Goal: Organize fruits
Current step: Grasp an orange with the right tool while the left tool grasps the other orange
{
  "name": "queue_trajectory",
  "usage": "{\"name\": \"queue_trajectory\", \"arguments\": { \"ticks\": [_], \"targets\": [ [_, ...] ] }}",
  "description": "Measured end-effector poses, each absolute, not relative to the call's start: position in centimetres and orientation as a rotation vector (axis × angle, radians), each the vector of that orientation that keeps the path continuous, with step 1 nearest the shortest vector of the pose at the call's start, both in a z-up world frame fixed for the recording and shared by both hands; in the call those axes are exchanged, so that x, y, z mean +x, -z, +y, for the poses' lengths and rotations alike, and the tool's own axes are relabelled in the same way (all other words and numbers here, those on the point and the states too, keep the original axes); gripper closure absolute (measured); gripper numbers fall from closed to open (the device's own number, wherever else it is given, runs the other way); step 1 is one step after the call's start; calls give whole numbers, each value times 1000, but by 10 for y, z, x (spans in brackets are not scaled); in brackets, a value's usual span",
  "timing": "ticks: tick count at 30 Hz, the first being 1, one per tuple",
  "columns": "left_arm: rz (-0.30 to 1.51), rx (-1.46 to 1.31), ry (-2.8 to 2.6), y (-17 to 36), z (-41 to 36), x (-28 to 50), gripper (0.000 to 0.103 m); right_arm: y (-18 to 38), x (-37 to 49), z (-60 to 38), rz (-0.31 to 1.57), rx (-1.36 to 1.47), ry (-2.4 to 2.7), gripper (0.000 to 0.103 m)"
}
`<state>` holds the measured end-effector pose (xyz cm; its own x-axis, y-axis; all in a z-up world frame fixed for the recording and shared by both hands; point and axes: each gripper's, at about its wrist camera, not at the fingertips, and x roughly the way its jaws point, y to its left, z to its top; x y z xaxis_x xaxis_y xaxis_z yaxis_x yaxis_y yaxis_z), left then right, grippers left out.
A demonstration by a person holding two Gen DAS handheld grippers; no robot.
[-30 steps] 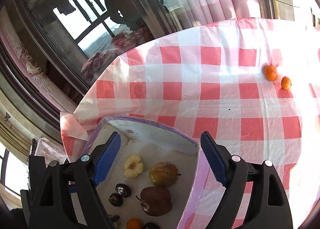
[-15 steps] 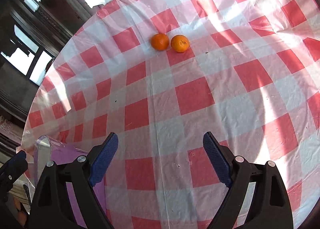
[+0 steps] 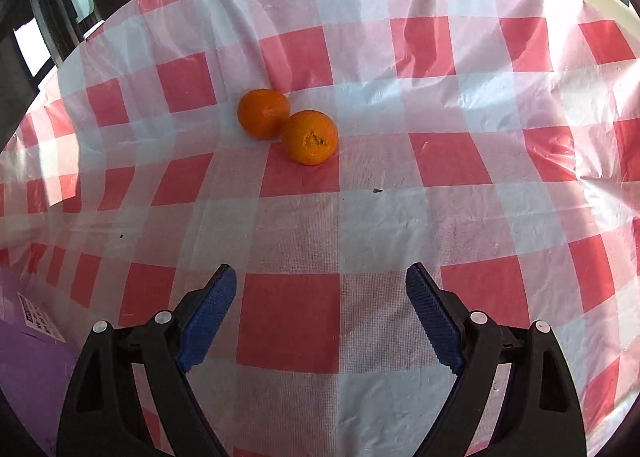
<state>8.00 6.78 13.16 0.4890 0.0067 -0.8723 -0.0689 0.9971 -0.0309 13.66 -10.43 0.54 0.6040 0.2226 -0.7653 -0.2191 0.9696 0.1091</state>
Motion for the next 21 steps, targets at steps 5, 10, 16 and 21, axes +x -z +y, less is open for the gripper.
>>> {"name": "queue_trajectory", "arguments": {
  "ticks": [5,10,16,21],
  "targets": [
    [1129,-109,-118,-110,74,89,2,-11,178,-88,821,-107,-321,20],
    [1158,-73,-150,-96,68,90,2,-9,210,-78,809,-178,-364,26],
    [1176,-57,-163,-83,53,102,2,-4,221,-81,822,-190,-390,46],
    [1171,-36,-141,-77,40,129,2,-8,220,-108,808,-123,-398,65]
  ]
}}
